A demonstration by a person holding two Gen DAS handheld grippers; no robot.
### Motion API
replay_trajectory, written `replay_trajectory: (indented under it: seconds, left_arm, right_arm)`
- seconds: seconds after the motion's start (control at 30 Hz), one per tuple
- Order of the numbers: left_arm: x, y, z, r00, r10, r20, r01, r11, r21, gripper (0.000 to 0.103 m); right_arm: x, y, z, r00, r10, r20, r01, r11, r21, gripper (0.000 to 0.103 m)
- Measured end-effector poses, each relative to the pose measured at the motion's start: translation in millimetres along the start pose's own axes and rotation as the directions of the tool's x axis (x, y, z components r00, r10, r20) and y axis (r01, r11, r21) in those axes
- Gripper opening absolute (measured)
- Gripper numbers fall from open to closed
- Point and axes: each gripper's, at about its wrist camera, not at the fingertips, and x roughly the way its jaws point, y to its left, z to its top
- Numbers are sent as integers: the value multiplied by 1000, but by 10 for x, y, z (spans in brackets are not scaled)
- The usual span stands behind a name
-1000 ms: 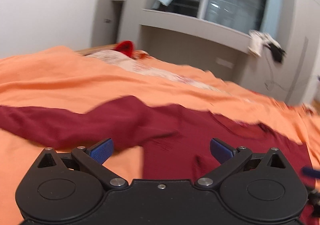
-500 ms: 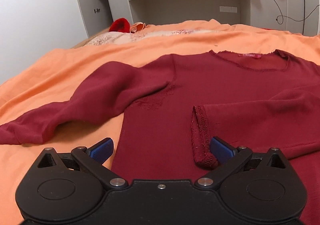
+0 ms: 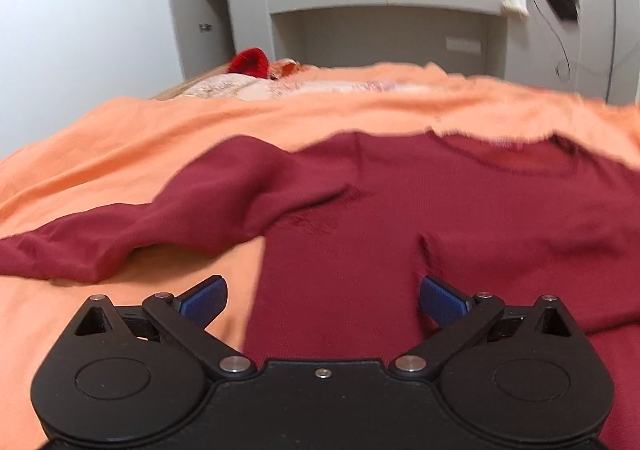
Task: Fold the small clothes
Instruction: 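Grasp a sleeve cuff with the right gripper and fold it across the shirt body, then grasp the other sleeve cuff with the left gripper and fold it across the body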
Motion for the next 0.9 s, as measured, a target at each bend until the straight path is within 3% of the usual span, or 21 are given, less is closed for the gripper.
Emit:
replay_trajectory:
  seconds: [0.07, 0.2, 0.27, 0.3, 0.33, 0.47, 0.53, 0.6, 0.73, 0.87, 0.9]
  left_arm:
    - [-126, 133, 31, 999, -21, 33, 23, 999, -45, 102]
    - [-407, 596, 111, 995, -34, 90, 49, 983, -178, 102]
    - [-502, 897, 168, 995, -23, 93, 46, 968, -249, 102]
    - [-541, 1065, 188, 996, -7, 87, 31, 960, -279, 102]
    - [-575, 1242, 203, 996, 19, 82, 6, 956, -295, 102]
    - [-584, 1872, 224, 986, 164, 21, -151, 949, -278, 102]
    - [-505, 2198, 182, 971, 240, -16, -234, 922, -310, 102]
    - [-395, 2533, 107, 959, 275, -66, -278, 875, -397, 102]
    - [-137, 2977, -38, 961, 242, -131, -272, 764, -585, 94]
    - [32, 3017, 57, 958, 260, -124, -282, 764, -580, 78]
    - [86, 3047, 72, 957, 258, -136, -287, 756, -587, 70]
  right_arm:
    - [14, -23, -9, 999, 41, 3, -41, 999, 23, 7]
    - [2, 109, 25, 1000, 25, 6, -25, 998, -49, 12]
    - [-52, 77, 33, 1000, 29, 0, -29, 999, -45, 23]
    - [-55, 60, 30, 999, 34, -9, -35, 999, -36, 35]
    - [-89, 42, 20, 999, 44, -15, -45, 999, -30, 46]
    - [-289, -32, -25, 999, 48, 6, -48, 999, -21, 73]
    - [-359, -52, -21, 999, 43, 30, -43, 999, -6, 90]
    - [-422, -68, -30, 998, 43, 50, -44, 999, 19, 95]
    - [-522, -48, -123, 996, 50, 76, -54, 997, 62, 102]
    - [-575, 64, -185, 994, 33, 101, -37, 999, 35, 102]
    - [-582, 82, -188, 993, 27, 111, -30, 999, 25, 102]
